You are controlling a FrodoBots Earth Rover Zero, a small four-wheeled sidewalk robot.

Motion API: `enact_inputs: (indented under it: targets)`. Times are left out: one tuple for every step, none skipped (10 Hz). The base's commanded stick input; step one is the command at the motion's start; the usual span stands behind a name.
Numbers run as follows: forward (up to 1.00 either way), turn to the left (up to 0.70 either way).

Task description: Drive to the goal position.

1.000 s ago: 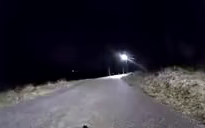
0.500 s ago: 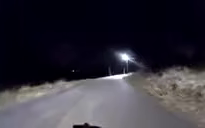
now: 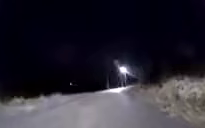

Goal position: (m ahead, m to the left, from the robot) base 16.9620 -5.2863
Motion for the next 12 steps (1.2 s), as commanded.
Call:
enact_inputs:
  targets:
    - [1.0,-0.03]
    - [1.0,-0.03]
    - [1.0,-0.04]
    - [1.0,-0.04]
    - [1.0,-0.04]
    - [1.0,-0.04]
    - [1.0,-0.05]
    - [1.0,-0.05]
    - [1.0,-0.04]
    - [1.0,-0.03]
    - [1.0,-0.02]
    - [1.0,-0.01]
